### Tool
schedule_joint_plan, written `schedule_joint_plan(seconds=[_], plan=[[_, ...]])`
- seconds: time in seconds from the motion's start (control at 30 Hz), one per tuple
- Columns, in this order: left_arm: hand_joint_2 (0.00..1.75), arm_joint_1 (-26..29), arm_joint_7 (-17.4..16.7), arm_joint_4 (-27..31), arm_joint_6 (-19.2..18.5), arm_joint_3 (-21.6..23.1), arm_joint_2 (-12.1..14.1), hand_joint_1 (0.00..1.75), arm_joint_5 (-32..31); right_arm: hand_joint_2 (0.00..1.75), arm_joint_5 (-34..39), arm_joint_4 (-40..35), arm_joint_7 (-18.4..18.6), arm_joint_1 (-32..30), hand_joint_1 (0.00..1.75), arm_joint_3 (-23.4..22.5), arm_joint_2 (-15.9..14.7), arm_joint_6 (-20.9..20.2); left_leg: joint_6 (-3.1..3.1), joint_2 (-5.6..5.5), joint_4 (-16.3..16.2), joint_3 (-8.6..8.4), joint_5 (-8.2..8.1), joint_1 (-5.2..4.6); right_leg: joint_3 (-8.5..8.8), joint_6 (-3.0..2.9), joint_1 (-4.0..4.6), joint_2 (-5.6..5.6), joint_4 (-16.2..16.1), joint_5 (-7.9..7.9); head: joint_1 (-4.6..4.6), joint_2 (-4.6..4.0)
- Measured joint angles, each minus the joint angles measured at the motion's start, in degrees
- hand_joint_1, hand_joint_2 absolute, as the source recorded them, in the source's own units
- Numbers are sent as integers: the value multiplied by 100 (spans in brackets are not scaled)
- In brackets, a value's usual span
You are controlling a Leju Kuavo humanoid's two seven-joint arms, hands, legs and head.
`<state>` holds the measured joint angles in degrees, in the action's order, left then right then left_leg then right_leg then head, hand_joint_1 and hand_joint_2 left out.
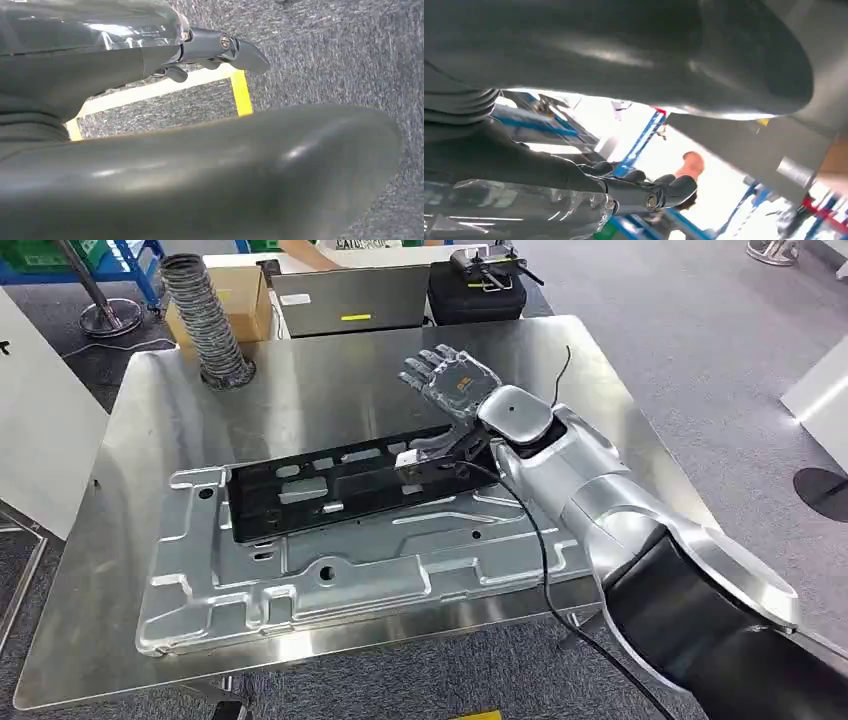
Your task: Take the parts from the cabinet and place them on the table.
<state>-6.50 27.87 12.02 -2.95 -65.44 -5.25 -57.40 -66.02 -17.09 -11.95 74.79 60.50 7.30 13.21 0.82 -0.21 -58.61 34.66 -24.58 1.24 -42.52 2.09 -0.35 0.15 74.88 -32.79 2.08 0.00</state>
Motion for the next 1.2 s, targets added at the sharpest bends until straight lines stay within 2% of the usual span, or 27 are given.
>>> schedule_joint_plan(seconds=[0.03,0.07,0.1,0.17,0.2,0.27,0.33,0.37,0.4,0.43,0.5,0.53,0.57,0.6,0.67,0.7,0.73,0.83,0.87,0.9,0.93,1.0,1.03,1.07,1.1,1.17,1.2], plan=[[0,4,0,0,2,0,0,0,0,0,129,-4,37,-49,0,-88,-20,133,2,-2,-1,-1,-1,0,-106,3,-4,0,201,-11,4,0],[0,6,0,0,2,0,0,0,2,0,212,-4,59,-77,0,-168,-46,244,3,-10,-1,-5,-2,0,-72,-7,-7,0,93,118,2,0],[0,13,4,0,2,0,-2,0,2,0,319,-9,79,-87,0,-241,-52,356,3,-16,-2,-10,-3,-2,89,-31,-3,0,-246,335,2,0],[0,13,30,0,2,0,-9,0,22,0,921,-87,70,-101,0,-547,-109,1031,-3,-22,-1,-16,-5,-12,631,-138,27,1,-1411,870,2,0],[0,21,50,0,2,0,-22,0,33,0,1407,-174,-84,-139,0,-804,-155,1534,-17,-21,3,-3,-5,-24,755,-175,61,1,-1658,819,-4,0],[0,34,98,0,2,-2,-31,0,79,0,2616,-585,-819,-376,0,-1632,-208,2385,-79,-21,12,-6,-5,-19,742,-202,99,-11,-1681,847,-7,0],[0,75,192,0,-26,-13,-37,0,131,0,3753,-1457,-1782,-832,0,-2781,-338,2580,-145,-31,69,-56,5,-9,784,-257,109,-19,-1741,855,7,2],[0,101,227,0,-44,-28,-35,0,171,0,4160,-1954,-2034,-1099,0,-3247,-393,2605,-162,-30,47,-44,-45,-12,855,-279,29,-53,-1847,903,-26,0],[0,126,265,0,-50,-42,-35,0,188,0,4481,-2485,-2182,-1366,0,-3612,-477,2642,-175,-13,-96,-6,-169,-21,892,-307,38,-69,-1894,912,-33,0],[0,141,284,0,-52,-48,-35,0,225,0,4706,-3056,-2294,-1674,0,-3920,-604,2666,-174,-16,-436,138,-389,-22,905,-324,45,-111,-1897,908,-59,0],[0,215,330,0,-68,-94,-39,0,286,0,4871,-4389,-2530,-2570,0,-4569,-837,2681,-202,-10,-1395,555,-834,-5,921,-351,68,-159,-1896,881,-55,0],[0,257,354,0,-70,-118,-39,0,308,0,4873,-4997,-2638,-2998,0,-4878,-885,2681,-214,-8,-1679,681,-895,-4,920,-350,72,-158,-1888,874,-65,0],[0,285,367,0,-70,-148,-39,0,343,0,4880,-5524,-2714,-3405,0,-5148,-905,2681,-216,-8,-1654,665,-812,-4,925,-343,70,-152,-1880,862,-66,0],[0,295,378,0,-70,-185,-39,0,367,0,4895,-5976,-2748,-3804,0,-5371,-914,2681,-216,-8,-1377,526,-622,-4,935,-324,64,-137,-1866,845,-66,0],[0,302,385,0,-70,-227,-37,0,404,0,4897,-7066,-2789,-4577,0,-5876,-918,2681,-188,-13,-365,-3,-126,-3,965,-279,54,-132,-1805,777,-66,0],[0,313,385,0,-70,-253,-37,0,409,0,4897,-7535,-2794,-4928,0,-6097,-918,2679,-151,-41,-65,-163,-156,-4,947,-250,55,-129,-1763,743,-63,0],[0,312,389,0,-72,-282,-37,0,424,0,4897,-7879,-2796,-5240,0,-6260,-918,2679,-130,-38,34,-204,-196,-25,903,-213,85,-106,-1702,723,-61,0],[0,322,372,0,-66,-339,-37,0,470,0,4928,-8740,-2796,-6064,0,-6610,-918,2664,-37,-28,12,-191,-196,-61,909,-128,58,-93,-1725,740,-59,0],[0,322,372,0,-63,-348,-42,0,483,0,4913,-8995,-2794,-6312,0,-6723,-922,2664,13,-22,68,-221,-161,-21,910,-88,52,-76,-1708,704,-66,0],[0,319,374,0,-55,-367,-42,0,503,0,4882,-9179,-2794,-6504,0,-6819,-922,2664,37,-10,88,-234,-148,-15,872,-50,31,-54,-1574,580,-38,0],[0,308,374,0,-48,-389,-42,0,490,0,4878,-9312,-2794,-6671,0,-6895,-922,2666,56,1,88,-229,-142,-15,726,-20,20,-44,-1252,368,-35,0],[0,303,374,0,-33,-477,-42,0,452,0,4915,-9548,-2794,-7161,0,-7044,-913,2668,74,8,78,-216,-123,-16,312,31,-11,-40,-325,-74,-37,0],[0,307,372,0,-24,-507,-39,0,439,0,4948,-9646,-2791,-7405,0,-7119,-905,2670,75,7,73,-206,-123,-16,167,47,-27,-38,8,-206,-37,0],[0,320,367,0,-15,-533,-39,0,439,0,4998,-9729,-2791,-7582,0,-7193,-889,2668,71,7,62,-194,-121,-16,138,55,-46,-38,89,-190,-35,0],[0,329,358,0,-15,-564,-39,0,437,0,5035,-9785,-2791,-7683,0,-7245,-863,2668,66,16,50,-180,-119,-16,261,58,-60,-38,-140,-33,-37,0],[0,318,358,0,-15,-619,-39,0,437,0,5033,-9910,-2791,-7898,0,-7311,-819,2668,50,30,34,-165,-112,-14,822,48,-87,-41,-1139,414,-39,0],[0,314,365,0,-18,-625,-39,0,437,0,5031,-9982,-2791,-8039,0,-7361,-784,2670,30,28,33,-169,-104,-16,1113,30,-96,-43,-1610,543,-37,0]])
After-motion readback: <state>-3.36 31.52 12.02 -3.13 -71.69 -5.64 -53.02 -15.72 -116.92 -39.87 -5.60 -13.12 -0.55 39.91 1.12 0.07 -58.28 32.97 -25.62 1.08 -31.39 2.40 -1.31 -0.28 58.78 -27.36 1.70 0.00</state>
